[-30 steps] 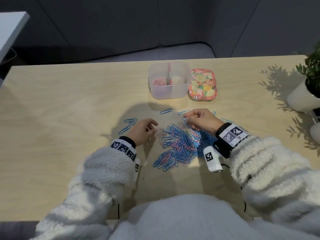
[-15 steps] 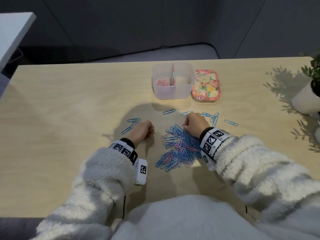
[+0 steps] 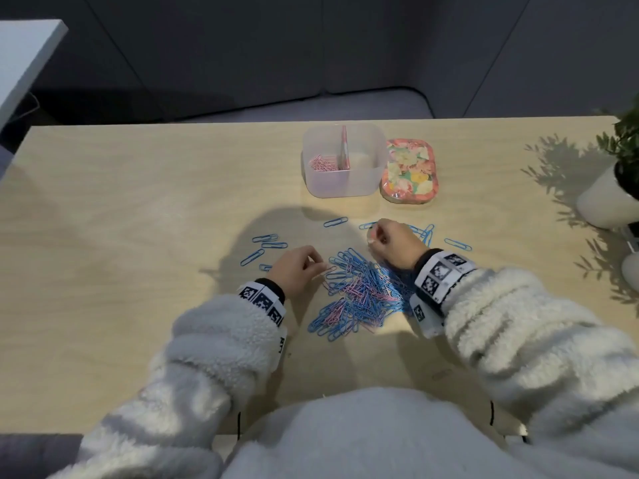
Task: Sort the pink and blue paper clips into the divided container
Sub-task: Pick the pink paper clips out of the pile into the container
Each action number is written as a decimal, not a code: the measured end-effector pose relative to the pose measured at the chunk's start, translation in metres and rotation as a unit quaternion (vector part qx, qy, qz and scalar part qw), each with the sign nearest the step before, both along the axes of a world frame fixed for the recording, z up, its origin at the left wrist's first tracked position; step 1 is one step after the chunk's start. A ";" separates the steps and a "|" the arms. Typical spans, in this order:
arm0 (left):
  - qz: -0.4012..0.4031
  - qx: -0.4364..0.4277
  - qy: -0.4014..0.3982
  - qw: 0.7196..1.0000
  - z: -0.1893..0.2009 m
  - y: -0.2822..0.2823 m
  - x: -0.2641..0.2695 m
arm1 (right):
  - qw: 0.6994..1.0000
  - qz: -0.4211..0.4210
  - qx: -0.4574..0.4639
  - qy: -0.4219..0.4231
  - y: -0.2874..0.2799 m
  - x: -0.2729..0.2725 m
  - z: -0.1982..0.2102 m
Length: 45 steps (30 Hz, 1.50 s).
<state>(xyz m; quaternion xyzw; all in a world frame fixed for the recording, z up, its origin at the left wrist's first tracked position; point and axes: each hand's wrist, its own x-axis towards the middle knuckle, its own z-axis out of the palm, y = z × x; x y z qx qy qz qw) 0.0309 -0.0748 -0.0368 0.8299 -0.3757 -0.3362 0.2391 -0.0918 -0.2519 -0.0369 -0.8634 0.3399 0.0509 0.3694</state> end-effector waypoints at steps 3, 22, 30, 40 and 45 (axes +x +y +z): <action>-0.003 -0.001 -0.052 0.999 -0.001 -0.005 -0.005 | 0.953 -0.156 0.239 -0.098 0.001 0.004 0.009; 0.034 0.045 0.063 0.996 0.007 -0.003 0.016 | 0.995 0.042 -0.087 0.012 0.008 0.014 0.015; 0.072 0.036 0.163 0.983 0.013 0.003 0.016 | 0.966 0.168 -0.189 0.061 0.010 0.003 0.016; -0.152 0.048 -0.076 0.984 0.010 0.006 -0.005 | 0.955 0.197 -0.205 0.086 0.007 -0.005 0.013; -0.167 0.067 -0.091 0.979 0.004 0.004 -0.001 | 0.997 -0.011 0.069 -0.045 -0.011 -0.014 0.015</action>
